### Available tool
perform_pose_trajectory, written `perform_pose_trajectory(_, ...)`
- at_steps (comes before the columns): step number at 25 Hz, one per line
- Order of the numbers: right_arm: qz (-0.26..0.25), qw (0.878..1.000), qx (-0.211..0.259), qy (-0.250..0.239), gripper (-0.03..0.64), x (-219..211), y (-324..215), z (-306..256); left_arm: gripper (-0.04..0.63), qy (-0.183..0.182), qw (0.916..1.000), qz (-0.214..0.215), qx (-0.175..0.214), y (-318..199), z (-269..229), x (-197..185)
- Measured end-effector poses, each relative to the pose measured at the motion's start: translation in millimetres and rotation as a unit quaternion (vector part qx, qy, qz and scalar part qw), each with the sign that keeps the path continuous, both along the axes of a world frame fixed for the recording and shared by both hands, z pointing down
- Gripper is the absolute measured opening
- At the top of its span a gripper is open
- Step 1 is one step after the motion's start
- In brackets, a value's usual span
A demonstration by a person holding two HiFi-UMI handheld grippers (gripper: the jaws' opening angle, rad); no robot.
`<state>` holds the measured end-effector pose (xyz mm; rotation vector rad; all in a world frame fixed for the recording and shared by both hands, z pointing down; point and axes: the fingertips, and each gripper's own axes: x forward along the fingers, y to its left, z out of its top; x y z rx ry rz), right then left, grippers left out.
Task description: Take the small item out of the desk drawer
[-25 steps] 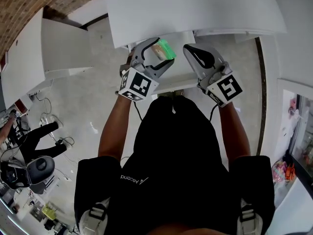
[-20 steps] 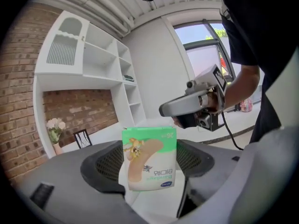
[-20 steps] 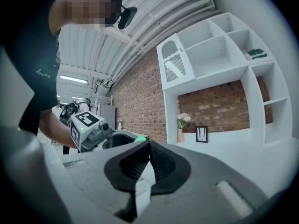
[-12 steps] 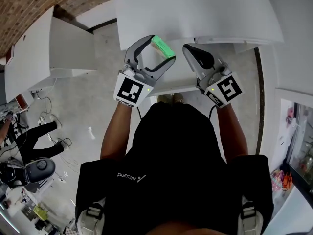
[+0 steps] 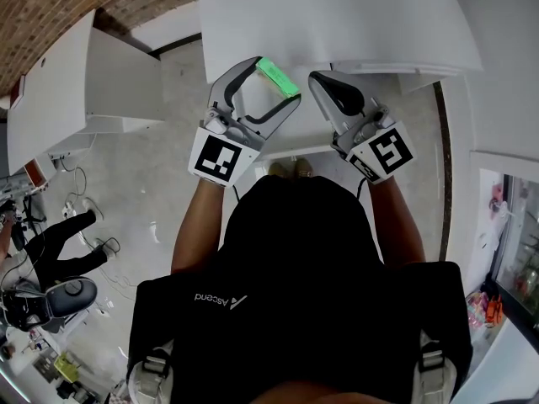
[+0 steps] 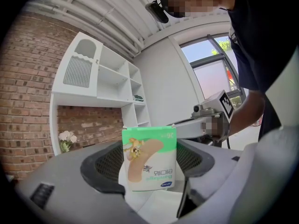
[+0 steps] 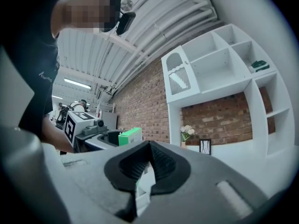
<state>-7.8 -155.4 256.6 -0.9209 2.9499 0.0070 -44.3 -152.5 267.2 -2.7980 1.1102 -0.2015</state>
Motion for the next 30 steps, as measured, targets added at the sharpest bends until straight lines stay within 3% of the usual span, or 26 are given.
perform_pose_trajectory(30,0.023,1.000,0.011,0.005,0.002,3.0,4.0,-5.1,0.339,-0.004,1.0000,0.008,-0.003,3.7,-1.9,-3.7)
